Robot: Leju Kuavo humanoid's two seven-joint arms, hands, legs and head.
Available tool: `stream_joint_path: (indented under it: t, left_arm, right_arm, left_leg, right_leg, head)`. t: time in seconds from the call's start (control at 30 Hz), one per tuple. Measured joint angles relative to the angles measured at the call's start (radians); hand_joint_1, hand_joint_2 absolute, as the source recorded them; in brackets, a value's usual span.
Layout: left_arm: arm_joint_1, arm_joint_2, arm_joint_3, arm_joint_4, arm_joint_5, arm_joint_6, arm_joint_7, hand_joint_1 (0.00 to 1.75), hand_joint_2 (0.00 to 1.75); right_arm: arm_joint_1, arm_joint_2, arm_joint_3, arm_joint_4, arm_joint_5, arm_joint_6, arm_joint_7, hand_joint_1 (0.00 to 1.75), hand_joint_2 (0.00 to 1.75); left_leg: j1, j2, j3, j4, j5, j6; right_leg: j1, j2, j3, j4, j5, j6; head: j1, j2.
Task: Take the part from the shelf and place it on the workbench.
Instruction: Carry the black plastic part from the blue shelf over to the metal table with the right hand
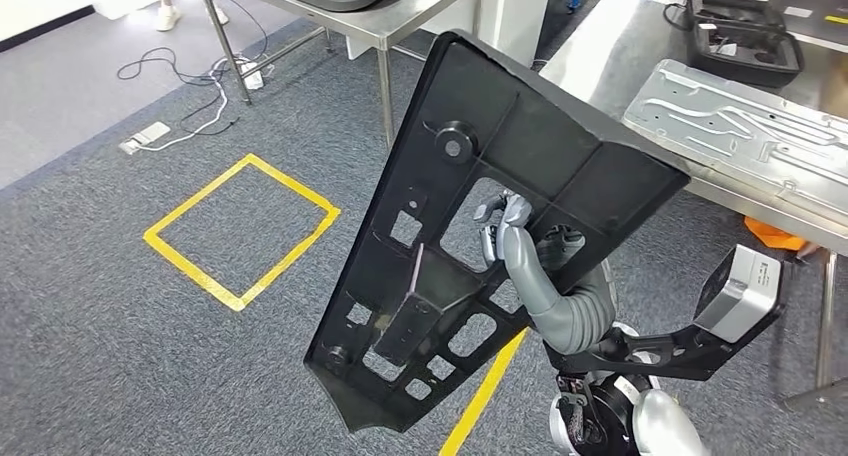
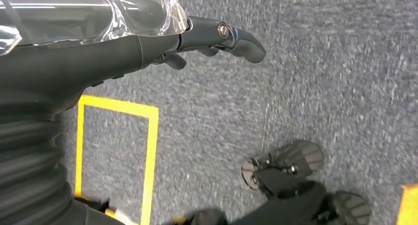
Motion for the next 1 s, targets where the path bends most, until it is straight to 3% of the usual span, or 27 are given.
stream_joint_path:
  t: [0.1, 0.2, 0.27, 0.33, 0.4, 0.43, 0.5, 0.57, 0.6, 0.67, 0.7, 0.73, 0.77, 0.8, 0.87, 0.9, 0.97, 1.0]
  left_arm:
    - [0.0, 0.0, 0.0, 0.0, 0.0, 0.001, 0.0, 0.0, 1.75]
    - [0.0, 0.0, 0.0, 0.0, 0.0, 0.001, 0.0, 0.0, 1.75]
    - [0.003, 0.0, 0.0, 0.0, 0.0, 0.0, 0.0, 0.0, 1.75]
    - [0.005, 0.0, 0.0, 0.0, 0.0, 0.0, 0.0, 0.0, 1.75]
    - [0.004, -0.001, 0.0, 0.0, 0.0, 0.0, 0.0, 0.0, 1.75]
    - [0.004, -0.001, 0.0, 0.0, 0.0, 0.0, 0.0, 0.0, 1.75]
    - [0.002, -0.001, 0.0, 0.0, 0.0, 0.0, -0.001, 0.0, 1.75]
    - [0.0, -0.001, 0.0, 0.0, 0.0, 0.0, -0.001, 0.0, 1.75]
    - [-0.001, -0.001, 0.0, 0.0, 0.0, -0.001, -0.001, 0.0, 1.75]
    - [0.0, -0.001, 0.0, 0.0, 0.0, -0.001, -0.001, 0.0, 1.75]
    - [0.002, -0.001, -0.001, 0.0, 0.001, -0.001, -0.001, 0.0, 1.75]
    - [0.003, -0.001, -0.001, 0.0, 0.001, -0.001, -0.001, 0.0, 1.75]
    - [0.004, -0.001, -0.001, 0.0, 0.001, -0.001, -0.001, 0.0, 1.75]
    - [0.003, -0.001, -0.001, 0.0, 0.001, -0.002, 0.0, 0.0, 1.75]
    - [0.003, -0.001, -0.001, 0.0, 0.0, -0.002, 0.0, 0.0, 1.75]
    - [0.002, -0.001, -0.001, 0.0, 0.0, -0.002, 0.0, 0.0, 1.75]
    - [0.002, -0.001, -0.001, 0.0, 0.0, -0.002, 0.0, 0.0, 1.75]
    - [0.002, -0.001, -0.001, 0.0, 0.0, -0.002, 0.0, 0.0, 1.75]
  right_arm:
    - [0.0, -0.002, -0.003, -0.001, 0.0, 0.0, -0.001, 1.75, 1.75]
    - [0.0, -0.003, -0.003, -0.001, 0.0, 0.0, -0.001, 1.75, 1.75]
    - [0.003, -0.003, -0.003, -0.001, 0.0, 0.0, -0.001, 1.75, 1.75]
    - [0.004, -0.004, -0.004, -0.001, 0.0, 0.0, 0.0, 1.75, 1.75]
    - [0.004, -0.005, -0.006, -0.002, 0.0, 0.0, -0.001, 1.75, 1.75]
    - [0.003, -0.006, -0.007, -0.002, 0.0, 0.0, -0.001, 1.75, 1.75]
    - [0.004, -0.006, -0.008, -0.003, 0.0, 0.0, -0.001, 1.75, 1.75]
    - [0.004, -0.007, -0.009, -0.004, 0.0, 0.0, -0.001, 1.75, 1.75]
    - [0.003, -0.008, -0.009, -0.005, 0.0, 0.0, -0.001, 1.75, 1.75]
    - [0.003, -0.008, -0.009, -0.006, 0.0, 0.001, -0.001, 1.75, 1.75]
    - [0.004, -0.009, -0.009, -0.007, 0.0, 0.001, -0.001, 1.75, 1.75]
    - [0.005, -0.009, -0.009, -0.007, 0.0, 0.001, -0.001, 1.75, 1.75]
    - [0.006, -0.009, -0.009, -0.007, 0.0, 0.001, -0.001, 1.75, 1.75]
    - [0.006, -0.009, -0.009, -0.007, 0.0, 0.001, -0.001, 1.75, 1.75]
    - [0.005, -0.009, -0.009, -0.007, 0.0, 0.001, -0.001, 1.75, 1.75]
    - [0.005, -0.009, -0.009, -0.007, 0.0, 0.001, -0.001, 1.75, 1.75]
    - [0.005, -0.009, -0.009, -0.007, 0.001, 0.001, 0.0, 1.75, 1.75]
    - [0.005, -0.009, -0.009, -0.007, 0.002, 0.001, 0.0, 1.75, 1.75]
  left_leg:
    - [0.001, 0.024, 0.003, -0.003, 0.002, 0.011]
    - [0.0, 0.03, 0.003, -0.003, 0.001, 0.011]
    - [-0.002, 0.049, 0.003, -0.003, 0.0, 0.011]
    - [-0.003, 0.081, 0.007, -0.002, -0.005, 0.008]
    - [-0.009, 0.102, 0.013, 0.0, -0.013, -0.002]
    - [-0.013, 0.108, 0.014, 0.0, -0.016, -0.007]
    - [-0.014, 0.122, 0.017, -0.001, -0.02, -0.016]
    - [-0.009, 0.107, 0.01, 0.02, -0.037, -0.027]
    - [-0.007, 0.089, -0.007, 0.06, -0.062, -0.032]
    - [-0.005, 0.054, -0.073, 0.199, -0.13, -0.037]
    - [-0.005, 0.047, -0.108, 0.272, -0.157, -0.039]
    - [-0.005, 0.044, -0.131, 0.314, -0.164, -0.039]
    - [-0.005, 0.042, -0.134, 0.314, -0.15, -0.038]
    - [-0.005, 0.039, -0.117, 0.271, -0.118, -0.036]
    - [-0.005, 0.009, -0.051, 0.118, -0.041, -0.027]
    - [-0.006, -0.008, -0.025, 0.057, -0.019, -0.023]
    - [-0.008, -0.027, -0.007, 0.009, -0.009, -0.017]
    - [-0.009, -0.019, -0.006, 0.006, -0.008, -0.014]
  right_leg:
    - [0.002, -0.054, -0.059, 0.129, -0.073, 0.01]
    - [0.001, -0.059, -0.079, 0.17, -0.093, 0.011]
    - [0.001, -0.062, -0.108, 0.229, -0.107, 0.014]
    - [0.001, -0.082, -0.072, 0.165, -0.061, 0.014]
    - [0.006, -0.115, 0.008, 0.017, -0.004, 0.004]
    - [0.009, -0.122, 0.021, -0.01, 0.0, -0.002]
    - [0.012, -0.111, 0.022, -0.02, 0.0, -0.016]
    - [0.01, -0.096, 0.022, -0.023, 0.003, -0.027]
    - [0.007, -0.09, 0.022, -0.024, 0.005, -0.032]
    - [0.005, -0.074, 0.021, -0.024, 0.006, -0.037]
    - [0.005, -0.065, 0.02, -0.024, 0.006, -0.039]
    - [0.006, -0.054, 0.021, -0.023, 0.006, -0.039]
    - [0.006, -0.042, 0.022, -0.023, 0.006, -0.039]
    - [0.006, -0.03, 0.024, -0.023, 0.006, -0.039]
    - [0.007, -0.007, 0.027, -0.023, 0.006, -0.037]
    - [0.007, 0.004, 0.026, -0.022, 0.007, -0.034]
    - [0.006, 0.021, 0.021, -0.022, 0.009, -0.026]
    - [0.005, 0.029, 0.018, -0.023, 0.011, -0.02]
  head:
    - [0.006, 0.0]
    - [0.006, 0.0]
    - [0.006, 0.0]
    - [0.006, 0.0]
    - [0.006, 0.0]
    - [0.005, 0.0]
    - [0.004, 0.0]
    - [0.003, 0.0]
    - [0.003, 0.0]
    - [0.001, 0.0]
    - [0.0, 0.0]
    - [0.0, 0.0]
    - [0.0, 0.0]
    - [0.0, 0.0]
    - [0.0, 0.0]
    - [0.0, 0.0]
    - [0.0, 0.0]
    - [0.0, 0.0]
